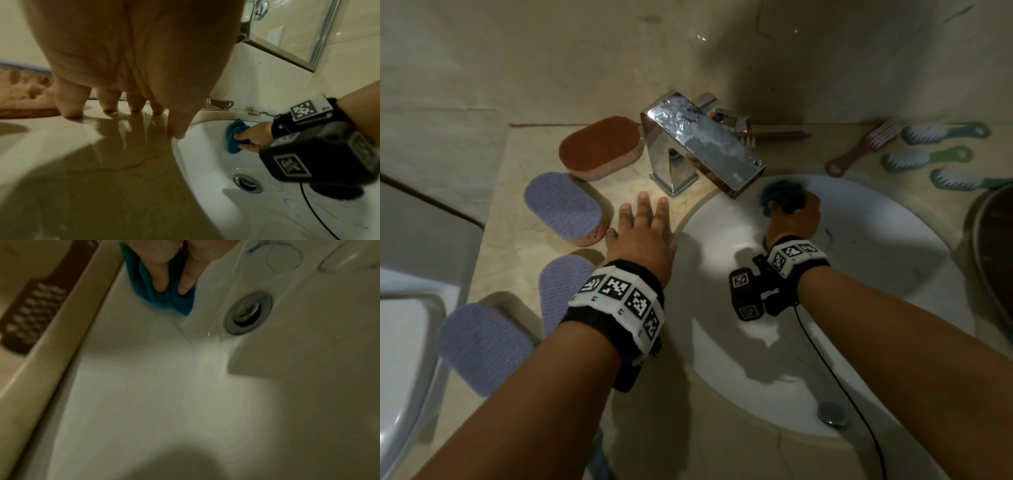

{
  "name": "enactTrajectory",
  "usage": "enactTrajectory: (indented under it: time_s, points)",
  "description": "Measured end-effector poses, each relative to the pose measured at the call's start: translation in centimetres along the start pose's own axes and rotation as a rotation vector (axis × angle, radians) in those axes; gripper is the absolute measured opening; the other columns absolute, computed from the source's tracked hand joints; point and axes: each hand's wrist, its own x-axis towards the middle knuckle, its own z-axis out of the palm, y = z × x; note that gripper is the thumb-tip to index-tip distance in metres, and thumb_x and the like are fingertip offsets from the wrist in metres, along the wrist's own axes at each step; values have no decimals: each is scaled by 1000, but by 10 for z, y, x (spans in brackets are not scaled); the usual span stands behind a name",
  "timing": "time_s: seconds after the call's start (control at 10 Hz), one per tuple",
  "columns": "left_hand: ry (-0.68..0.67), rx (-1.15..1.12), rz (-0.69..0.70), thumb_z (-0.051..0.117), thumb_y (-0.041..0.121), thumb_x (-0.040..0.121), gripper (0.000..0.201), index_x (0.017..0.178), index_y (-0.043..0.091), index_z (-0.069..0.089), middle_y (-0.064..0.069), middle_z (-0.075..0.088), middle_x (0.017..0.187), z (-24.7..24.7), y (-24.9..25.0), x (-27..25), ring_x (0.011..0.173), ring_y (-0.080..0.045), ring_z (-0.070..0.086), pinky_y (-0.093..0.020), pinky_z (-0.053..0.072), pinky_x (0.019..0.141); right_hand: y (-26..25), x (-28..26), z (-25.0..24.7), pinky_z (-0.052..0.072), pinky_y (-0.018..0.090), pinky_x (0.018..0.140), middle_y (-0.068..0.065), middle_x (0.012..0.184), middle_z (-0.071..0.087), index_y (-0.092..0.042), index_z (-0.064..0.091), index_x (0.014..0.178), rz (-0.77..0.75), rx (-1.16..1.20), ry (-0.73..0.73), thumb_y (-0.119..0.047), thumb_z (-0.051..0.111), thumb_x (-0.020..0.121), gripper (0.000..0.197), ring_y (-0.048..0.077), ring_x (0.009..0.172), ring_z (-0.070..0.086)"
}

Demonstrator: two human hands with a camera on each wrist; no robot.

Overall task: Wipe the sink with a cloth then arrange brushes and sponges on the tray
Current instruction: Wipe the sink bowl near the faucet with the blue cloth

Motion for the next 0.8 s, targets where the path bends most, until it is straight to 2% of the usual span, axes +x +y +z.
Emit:
enactTrajectory:
  time_s: [0.1, 0.2, 0.3, 0.4, 0.5, 0.6, 0.7, 0.8]
  points:
    - [7, 2, 4, 38, 36, 99, 72, 150, 25, -11, -2, -17, 159, 1, 0, 1, 147, -31, -8, -51, 12, 118, -2, 18, -10, 39, 35, 105, 19, 134, 52, -3, 45, 130, 44, -24, 83, -14, 64, 85, 50, 31, 122, 51]
    - [10, 2, 2, 39, 35, 99, 73, 150, 25, -12, -2, -18, 159, 1, 0, 1, 147, -31, -9, -51, 11, 118, -3, 13, -2, 31, 35, 111, 17, 142, 44, -2, 37, 138, 46, -105, 5, -17, 61, 88, 58, 31, 131, 43]
    - [7, 8, 0, 38, 35, 99, 72, 150, 25, -12, -2, -19, 158, 2, 0, 1, 147, -31, -9, -51, 11, 118, 3, -11, 19, 35, 36, 106, 18, 136, 49, -3, 45, 132, -18, -146, -135, -16, 65, 84, 53, 32, 125, 48]
    - [16, 11, 1, 39, 35, 99, 73, 150, 25, -12, -2, -17, 159, 2, -1, 1, 147, -31, -8, -51, 12, 118, 8, -20, 27, 45, 42, 99, 19, 125, 57, -3, 52, 119, -26, -115, -155, -15, 68, 80, 44, 33, 113, 56]
    - [9, 4, 9, 39, 35, 99, 73, 150, 25, -11, -2, -17, 159, 1, -1, 1, 147, -31, -8, -52, 12, 118, 8, 4, 9, 41, 39, 101, 19, 125, 57, 0, 51, 121, -3, -108, -77, -16, 64, 84, 42, 32, 115, 54]
    - [10, 2, 13, 39, 35, 99, 72, 150, 24, -11, -2, -16, 159, 1, -1, 1, 147, -31, -7, -52, 12, 118, 8, 27, -3, 38, 39, 105, 19, 132, 52, -5, 46, 120, 50, -171, -48, -19, 56, 89, 36, 25, 113, 52]
    - [13, 6, 9, 40, 34, 99, 73, 150, 24, -11, -2, -17, 159, 2, -1, 2, 147, -31, -7, -51, 12, 118, 9, 14, 6, 36, 36, 105, 20, 133, 51, -3, 48, 126, 26, -232, -123, -17, 56, 90, 40, 29, 120, 50]
    - [18, 15, 10, 40, 35, 98, 73, 150, 24, -11, -2, -16, 159, 3, -2, 4, 147, -31, -7, -51, 13, 118, 19, -18, 25, 39, 36, 104, 17, 131, 55, -3, 50, 127, -47, -321, -251, -19, 57, 89, 42, 33, 122, 51]
